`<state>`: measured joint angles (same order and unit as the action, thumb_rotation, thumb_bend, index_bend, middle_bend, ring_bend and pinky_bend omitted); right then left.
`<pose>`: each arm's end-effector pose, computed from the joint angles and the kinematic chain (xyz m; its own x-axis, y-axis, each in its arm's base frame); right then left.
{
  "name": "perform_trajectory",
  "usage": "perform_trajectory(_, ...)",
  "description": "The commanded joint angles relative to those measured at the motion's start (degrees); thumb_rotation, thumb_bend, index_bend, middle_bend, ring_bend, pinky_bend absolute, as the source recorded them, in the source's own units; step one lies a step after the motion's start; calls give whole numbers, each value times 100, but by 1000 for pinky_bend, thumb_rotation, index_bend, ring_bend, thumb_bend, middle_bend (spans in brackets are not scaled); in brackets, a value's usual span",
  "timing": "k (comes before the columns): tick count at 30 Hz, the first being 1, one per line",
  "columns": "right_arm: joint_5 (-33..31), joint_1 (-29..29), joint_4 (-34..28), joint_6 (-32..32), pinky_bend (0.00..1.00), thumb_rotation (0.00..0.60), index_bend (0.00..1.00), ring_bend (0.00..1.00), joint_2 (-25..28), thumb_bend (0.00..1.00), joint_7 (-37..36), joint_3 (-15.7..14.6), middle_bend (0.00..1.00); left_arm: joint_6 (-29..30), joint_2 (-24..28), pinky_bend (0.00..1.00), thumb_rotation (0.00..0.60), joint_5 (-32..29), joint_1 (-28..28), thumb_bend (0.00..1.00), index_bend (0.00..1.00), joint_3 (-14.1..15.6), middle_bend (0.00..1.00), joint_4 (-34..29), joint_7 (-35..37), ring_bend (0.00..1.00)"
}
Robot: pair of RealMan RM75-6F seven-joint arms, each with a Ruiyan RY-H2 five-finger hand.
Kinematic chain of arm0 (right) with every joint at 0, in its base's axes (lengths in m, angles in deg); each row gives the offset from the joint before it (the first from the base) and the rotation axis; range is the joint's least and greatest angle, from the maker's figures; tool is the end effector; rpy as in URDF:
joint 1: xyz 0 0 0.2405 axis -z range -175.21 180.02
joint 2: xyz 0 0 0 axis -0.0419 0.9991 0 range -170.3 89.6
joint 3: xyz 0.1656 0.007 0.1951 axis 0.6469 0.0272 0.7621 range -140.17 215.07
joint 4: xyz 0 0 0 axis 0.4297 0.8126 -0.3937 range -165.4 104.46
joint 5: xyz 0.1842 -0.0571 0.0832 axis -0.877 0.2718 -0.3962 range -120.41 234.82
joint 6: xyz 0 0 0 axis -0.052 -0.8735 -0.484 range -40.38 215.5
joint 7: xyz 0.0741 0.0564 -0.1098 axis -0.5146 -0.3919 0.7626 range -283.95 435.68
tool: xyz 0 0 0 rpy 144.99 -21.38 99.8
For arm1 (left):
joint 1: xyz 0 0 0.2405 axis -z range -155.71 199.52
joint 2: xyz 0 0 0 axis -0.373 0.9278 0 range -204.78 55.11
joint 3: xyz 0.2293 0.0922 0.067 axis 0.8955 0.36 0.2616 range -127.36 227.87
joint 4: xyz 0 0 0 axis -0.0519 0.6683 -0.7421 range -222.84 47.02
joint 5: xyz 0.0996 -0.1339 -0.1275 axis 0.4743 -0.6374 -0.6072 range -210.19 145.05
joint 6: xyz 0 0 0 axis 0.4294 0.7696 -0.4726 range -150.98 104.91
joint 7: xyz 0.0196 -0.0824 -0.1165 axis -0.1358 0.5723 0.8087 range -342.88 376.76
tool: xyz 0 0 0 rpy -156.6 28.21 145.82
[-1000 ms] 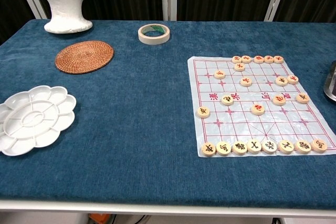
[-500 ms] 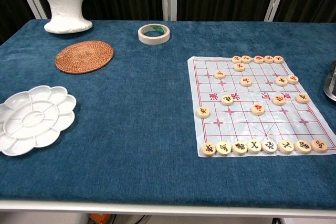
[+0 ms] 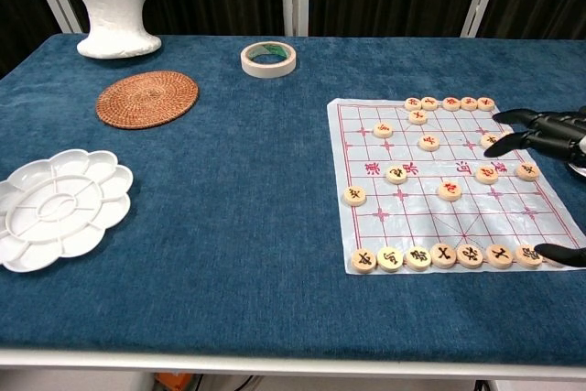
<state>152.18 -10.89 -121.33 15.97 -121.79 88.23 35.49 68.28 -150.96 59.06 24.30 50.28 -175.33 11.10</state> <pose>-0.2397 -0.1873 0.0193 0.4246 -0.2290 0.8759 -0.8707 -0.3686 0.3257 -0.2969 0.1564 0.1024 0.3774 -0.0411 0.9252 0.9230 -0.0648 -0.3793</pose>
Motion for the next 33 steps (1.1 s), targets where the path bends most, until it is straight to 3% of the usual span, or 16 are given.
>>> perform_trajectory(1,3,-47,-46,85,0,600,273,0,-68,118,114,-47,0,24,-7,4,600,12,-17,106,26,7,67,20,26,0)
perform_trajectory(12,-145,-53,70,207,0,600,331,0,-382,119,583,-125,0,145,-26,4,600,81,-101,105,26,45,67,118,159,0)
perform_trajectory(21,-220,-112,440,232,0,600,341,0,-702,158,372,-99,0,224,5,4,600,107,-167,105,26,64,67,168,266,0)
perform_trajectory(26,-205,-131,488,199,0,600,353,0,-749,263,336,-112,0,258,24,4,600,136,-188,105,26,67,67,163,290,0)
perform_trajectory(33,-286,-165,532,249,0,600,365,0,-812,269,378,-106,0,250,1,4,600,150,-197,106,25,70,67,197,288,0)
